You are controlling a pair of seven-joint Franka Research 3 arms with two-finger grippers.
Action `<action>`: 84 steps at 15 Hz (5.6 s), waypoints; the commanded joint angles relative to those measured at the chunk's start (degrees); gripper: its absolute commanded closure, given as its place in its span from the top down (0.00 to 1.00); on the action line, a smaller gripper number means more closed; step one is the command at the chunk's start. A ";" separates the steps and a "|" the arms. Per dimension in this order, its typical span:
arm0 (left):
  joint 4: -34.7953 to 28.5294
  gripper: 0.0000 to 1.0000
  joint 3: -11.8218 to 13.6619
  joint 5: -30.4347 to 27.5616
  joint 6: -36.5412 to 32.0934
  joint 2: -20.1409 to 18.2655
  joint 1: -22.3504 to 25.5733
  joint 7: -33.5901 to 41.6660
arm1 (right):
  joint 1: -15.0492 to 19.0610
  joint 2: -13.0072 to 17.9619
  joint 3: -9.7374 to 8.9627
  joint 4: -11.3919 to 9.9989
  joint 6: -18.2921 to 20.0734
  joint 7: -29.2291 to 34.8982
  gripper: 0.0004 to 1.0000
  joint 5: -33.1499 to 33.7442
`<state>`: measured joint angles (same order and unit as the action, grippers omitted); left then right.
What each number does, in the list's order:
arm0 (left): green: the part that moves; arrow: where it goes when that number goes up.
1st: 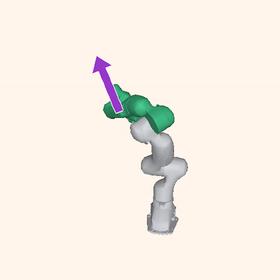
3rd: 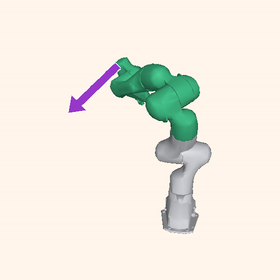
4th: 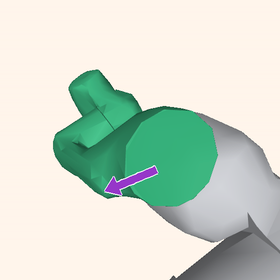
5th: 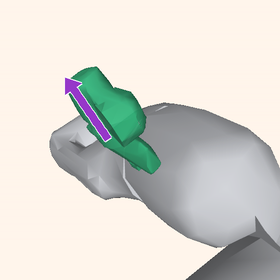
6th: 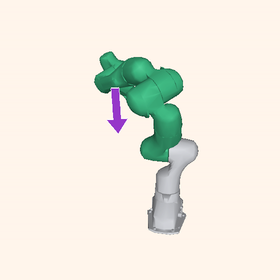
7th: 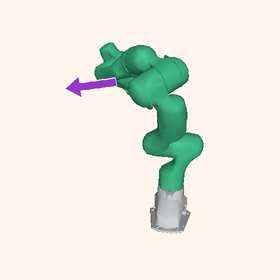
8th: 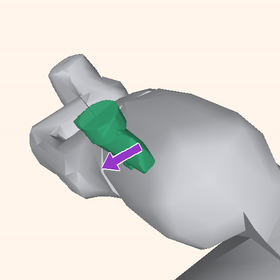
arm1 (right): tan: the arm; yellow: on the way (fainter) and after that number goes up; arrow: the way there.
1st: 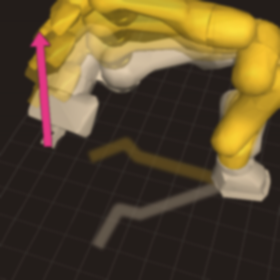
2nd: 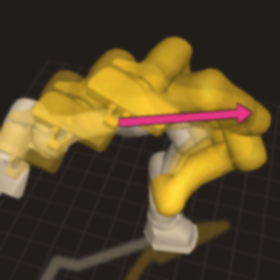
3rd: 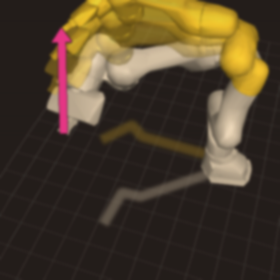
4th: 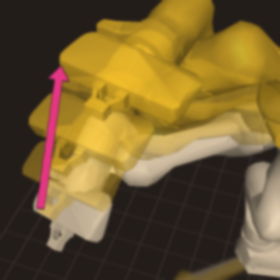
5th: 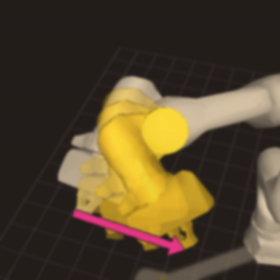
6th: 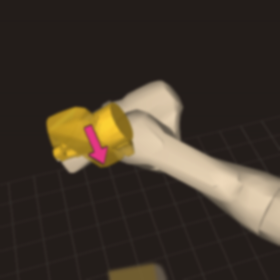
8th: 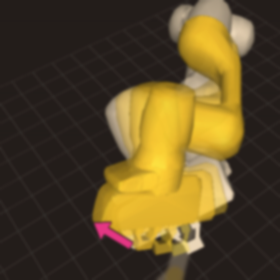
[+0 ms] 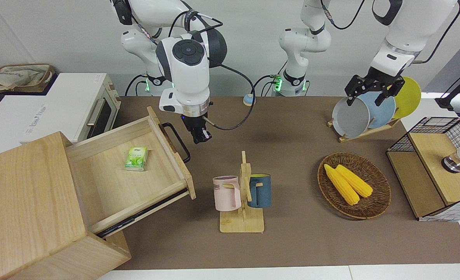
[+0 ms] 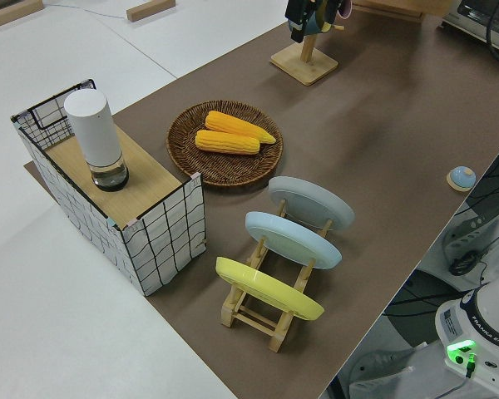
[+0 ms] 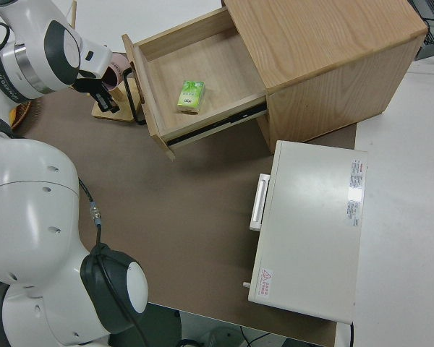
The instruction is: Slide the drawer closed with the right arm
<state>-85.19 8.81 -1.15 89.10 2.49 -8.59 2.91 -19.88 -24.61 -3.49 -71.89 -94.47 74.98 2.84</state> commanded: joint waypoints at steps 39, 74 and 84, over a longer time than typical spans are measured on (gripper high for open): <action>1.17 1.00 0.95 0.63 0.02 0.76 -0.99 0.43 | 17.59 -5.19 0.15 0.44 -19.60 -18.20 0.00 -1.53; 1.17 1.00 0.95 0.72 0.02 0.76 -0.99 0.43 | 14.18 -0.54 -0.03 -0.79 -8.55 -36.22 0.00 -1.70; 1.17 1.00 0.95 0.72 0.02 0.76 -0.99 0.43 | 8.54 13.16 3.22 -5.96 6.14 -55.26 0.00 0.49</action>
<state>-85.19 8.81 -1.16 89.10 2.49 -8.59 2.91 -11.14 -17.22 -2.37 -72.15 -88.95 29.86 2.43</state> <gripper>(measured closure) 0.009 0.991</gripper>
